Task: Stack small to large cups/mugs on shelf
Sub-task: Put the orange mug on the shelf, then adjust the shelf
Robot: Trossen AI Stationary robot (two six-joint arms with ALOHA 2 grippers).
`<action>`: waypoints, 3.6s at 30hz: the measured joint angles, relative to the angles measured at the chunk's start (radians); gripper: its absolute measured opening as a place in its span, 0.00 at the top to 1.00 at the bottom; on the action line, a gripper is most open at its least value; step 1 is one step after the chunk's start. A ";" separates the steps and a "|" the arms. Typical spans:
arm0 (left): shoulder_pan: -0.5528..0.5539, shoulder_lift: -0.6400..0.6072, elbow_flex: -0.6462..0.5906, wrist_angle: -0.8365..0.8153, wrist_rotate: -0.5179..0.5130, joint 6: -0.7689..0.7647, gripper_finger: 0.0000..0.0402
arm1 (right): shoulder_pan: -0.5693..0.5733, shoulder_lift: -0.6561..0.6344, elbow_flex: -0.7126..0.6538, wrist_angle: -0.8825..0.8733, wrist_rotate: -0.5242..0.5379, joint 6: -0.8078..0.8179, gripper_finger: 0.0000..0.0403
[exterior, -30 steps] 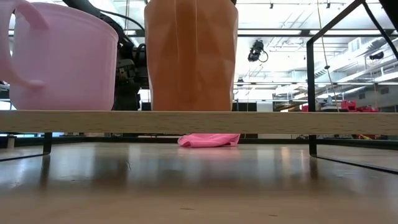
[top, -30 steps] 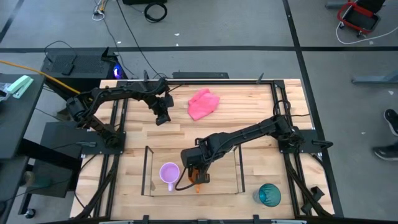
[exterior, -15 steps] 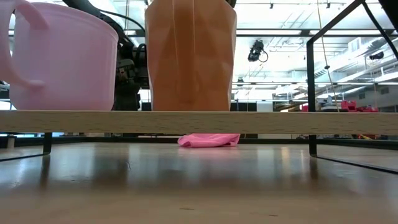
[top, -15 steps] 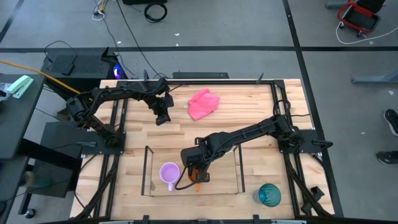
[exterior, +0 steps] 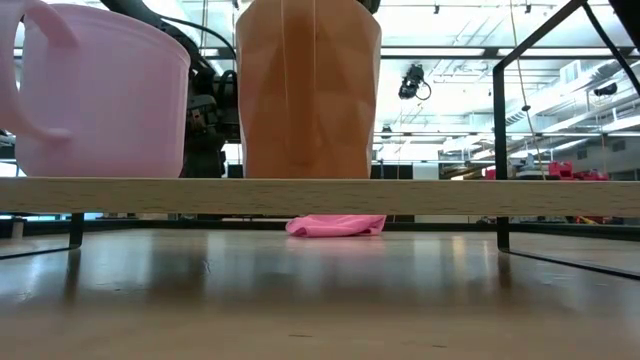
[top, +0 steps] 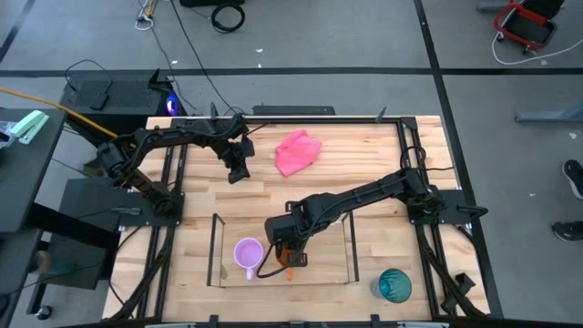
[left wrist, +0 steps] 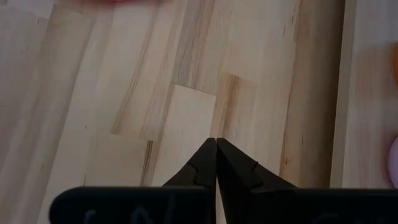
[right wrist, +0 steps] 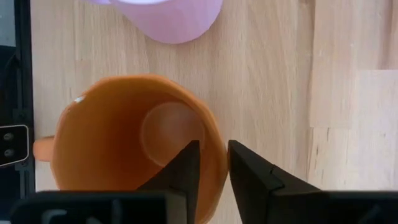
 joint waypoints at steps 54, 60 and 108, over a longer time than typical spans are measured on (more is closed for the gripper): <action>-0.283 -0.643 0.001 -0.531 -0.370 -0.739 0.98 | 0.305 -0.954 -0.861 -0.089 0.449 0.679 0.79; -0.386 -0.644 0.000 -0.692 -0.439 -0.900 0.95 | 0.340 -0.954 -0.875 -0.084 0.418 0.721 0.84; -1.115 -0.462 0.000 -0.317 -0.512 -1.372 0.96 | 0.381 -0.843 -0.875 0.106 0.357 0.707 0.99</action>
